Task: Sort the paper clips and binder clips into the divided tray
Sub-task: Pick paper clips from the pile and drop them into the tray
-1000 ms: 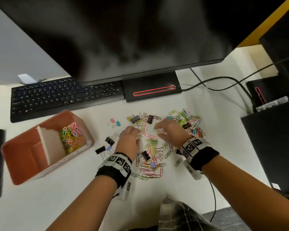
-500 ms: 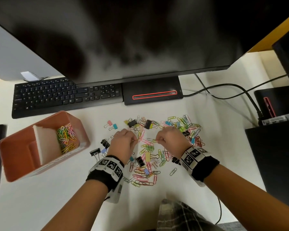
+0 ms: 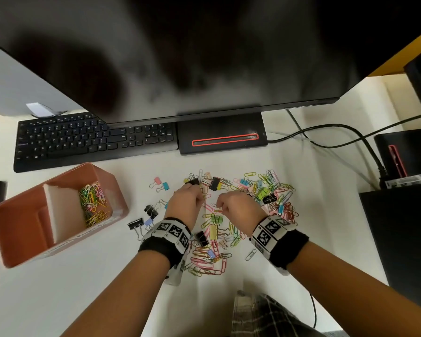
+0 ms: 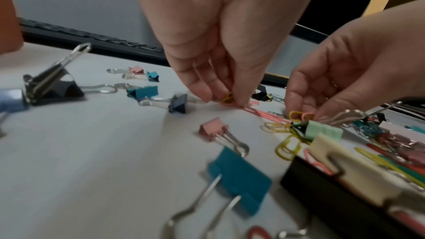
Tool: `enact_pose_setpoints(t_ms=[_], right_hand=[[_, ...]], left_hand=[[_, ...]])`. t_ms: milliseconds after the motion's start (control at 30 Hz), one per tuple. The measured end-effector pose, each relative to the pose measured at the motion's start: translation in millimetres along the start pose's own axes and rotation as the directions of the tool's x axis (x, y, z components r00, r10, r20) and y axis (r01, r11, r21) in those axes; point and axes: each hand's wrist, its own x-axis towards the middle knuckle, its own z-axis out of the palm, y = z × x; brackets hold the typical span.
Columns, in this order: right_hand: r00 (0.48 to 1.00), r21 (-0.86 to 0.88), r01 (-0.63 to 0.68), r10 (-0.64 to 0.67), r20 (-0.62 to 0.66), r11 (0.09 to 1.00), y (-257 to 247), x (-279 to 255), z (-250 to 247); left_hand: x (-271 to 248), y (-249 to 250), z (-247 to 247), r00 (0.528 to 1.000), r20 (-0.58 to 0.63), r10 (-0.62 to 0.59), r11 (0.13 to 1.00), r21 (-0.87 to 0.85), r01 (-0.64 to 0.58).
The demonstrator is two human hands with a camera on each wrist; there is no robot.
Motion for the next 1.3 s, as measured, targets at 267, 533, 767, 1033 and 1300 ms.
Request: enact_pose_setpoints(t_ms=[267,533,767,1033,1300], right_hand=[[0.994,0.15,-0.008,0.025,-0.11,0.989,1,4,-37],[0.994,0.05,-0.103,0.104,-0.021,0.993,5,43,-49],[0.984,0.068,-0.177,0.178,-0.012,0.982,4,37,-40],[0.989,-0.018,-0.149,0.15,0.013,0.989,4,31,-41],[0.999,0.208,-0.044,0.037,0.037,0.977,-4,-8,-36]], left_hand=[[-11,-17,-5,0.998,-0.005,0.056,0.998,-0.014,-0.056],[-15,-27,-16,0.992,0.123,0.026,0.996,-0.082,-0.015],[-22,-21,-6,0.979,0.154,0.131,0.99,-0.078,-0.12],[-14,-12,3,0.996,0.085,0.005,1.0,-0.022,-0.003],[-5,-8,-2,0.985,0.17,-0.029,0.998,0.06,0.019]])
